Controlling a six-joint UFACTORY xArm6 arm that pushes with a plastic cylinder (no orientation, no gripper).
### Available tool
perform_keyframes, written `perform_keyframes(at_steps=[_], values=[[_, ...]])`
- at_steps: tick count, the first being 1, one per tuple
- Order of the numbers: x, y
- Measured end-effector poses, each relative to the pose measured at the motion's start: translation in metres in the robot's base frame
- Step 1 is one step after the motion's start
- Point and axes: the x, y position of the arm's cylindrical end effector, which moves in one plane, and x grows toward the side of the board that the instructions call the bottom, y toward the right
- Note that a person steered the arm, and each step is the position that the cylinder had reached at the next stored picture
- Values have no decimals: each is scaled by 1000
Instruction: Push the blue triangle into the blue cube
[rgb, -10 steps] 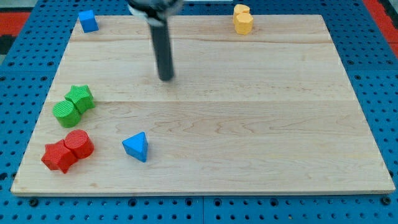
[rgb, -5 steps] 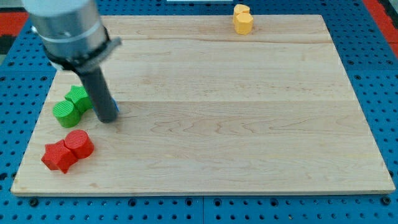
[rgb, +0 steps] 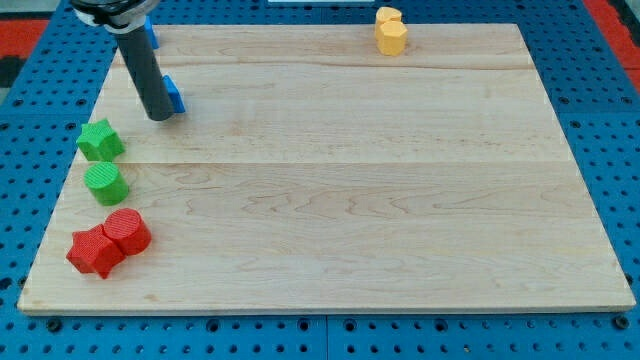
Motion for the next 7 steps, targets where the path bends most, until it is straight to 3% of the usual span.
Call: perform_keyframes(at_steps=[1,2,5,6,7], values=[[-9,22],[-52,-29],[-39,-112],[-71,-73],[-124,-87]])
